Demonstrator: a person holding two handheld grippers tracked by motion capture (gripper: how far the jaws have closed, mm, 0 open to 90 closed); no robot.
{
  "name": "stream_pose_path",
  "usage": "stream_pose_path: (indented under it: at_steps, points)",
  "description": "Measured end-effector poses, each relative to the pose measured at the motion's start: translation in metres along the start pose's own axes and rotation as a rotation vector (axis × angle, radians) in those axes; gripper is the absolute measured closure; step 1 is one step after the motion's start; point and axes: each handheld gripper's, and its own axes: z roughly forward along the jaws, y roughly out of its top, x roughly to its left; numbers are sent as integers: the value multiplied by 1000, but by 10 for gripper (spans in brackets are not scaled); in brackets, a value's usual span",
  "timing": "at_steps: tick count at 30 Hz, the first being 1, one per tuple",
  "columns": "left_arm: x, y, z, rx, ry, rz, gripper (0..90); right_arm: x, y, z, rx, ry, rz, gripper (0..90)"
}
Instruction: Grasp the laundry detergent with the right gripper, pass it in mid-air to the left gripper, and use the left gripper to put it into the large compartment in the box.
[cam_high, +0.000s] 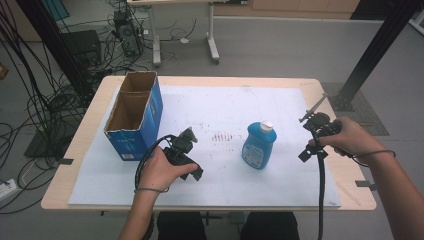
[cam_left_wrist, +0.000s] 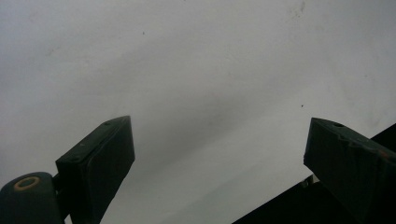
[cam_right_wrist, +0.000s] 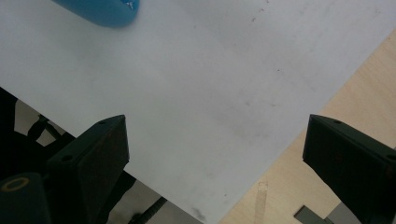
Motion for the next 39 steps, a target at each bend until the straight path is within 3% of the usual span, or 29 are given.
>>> stream_pose_path:
  at_steps: [25,39]
  points:
    - [-1,-4,7,10,-10,-6,91,23,-36,20,1,7,-25,69]
    - [-1,-6,7,5,-16,-7,91,32,-46,32,-5,7,-30,69]
